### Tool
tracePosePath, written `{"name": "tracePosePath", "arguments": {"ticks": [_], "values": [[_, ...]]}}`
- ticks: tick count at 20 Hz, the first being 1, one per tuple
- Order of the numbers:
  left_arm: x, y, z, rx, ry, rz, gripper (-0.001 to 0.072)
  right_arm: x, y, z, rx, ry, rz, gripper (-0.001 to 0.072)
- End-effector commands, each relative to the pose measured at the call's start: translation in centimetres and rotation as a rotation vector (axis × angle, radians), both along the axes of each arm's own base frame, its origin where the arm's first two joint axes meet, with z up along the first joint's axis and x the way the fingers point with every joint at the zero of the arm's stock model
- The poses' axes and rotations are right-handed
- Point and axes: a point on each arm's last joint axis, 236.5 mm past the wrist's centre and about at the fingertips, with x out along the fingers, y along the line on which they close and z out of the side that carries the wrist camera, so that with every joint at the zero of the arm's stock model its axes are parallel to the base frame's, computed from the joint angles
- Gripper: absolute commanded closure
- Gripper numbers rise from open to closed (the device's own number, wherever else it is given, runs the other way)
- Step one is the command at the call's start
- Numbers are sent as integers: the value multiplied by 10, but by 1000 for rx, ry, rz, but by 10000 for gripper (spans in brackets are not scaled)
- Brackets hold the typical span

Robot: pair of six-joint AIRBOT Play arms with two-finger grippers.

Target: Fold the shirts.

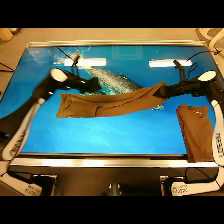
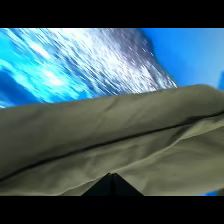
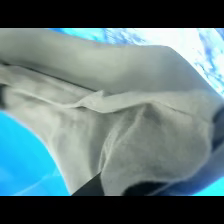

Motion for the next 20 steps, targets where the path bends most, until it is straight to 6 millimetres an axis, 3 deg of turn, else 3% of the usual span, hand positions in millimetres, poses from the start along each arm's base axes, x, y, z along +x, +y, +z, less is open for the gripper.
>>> {"name": "tracePosePath", "arguments": {"ticks": [1,4,8,10,13,16,18,20], "values": [[-25,-76,-44,-165,162,-30,681,-23,9,57,-13,-94,51,689],[-52,-113,-65,-206,241,-73,681,-37,10,85,-36,-152,67,689],[-94,-143,-74,-186,275,-185,681,-50,13,114,-52,-218,75,689],[-105,-154,-80,-178,283,-205,681,-54,15,124,-52,-243,75,689],[-104,-167,-87,-233,342,-139,681,-70,21,138,-48,-257,106,689],[-98,-179,-75,-345,341,-135,683,-75,12,133,-100,-242,103,689],[-88,-167,-55,-339,230,-190,685,-67,9,132,-102,-248,67,689],[-73,-140,-21,-302,108,-232,685,-55,18,132,-93,-271,54,689]]}}
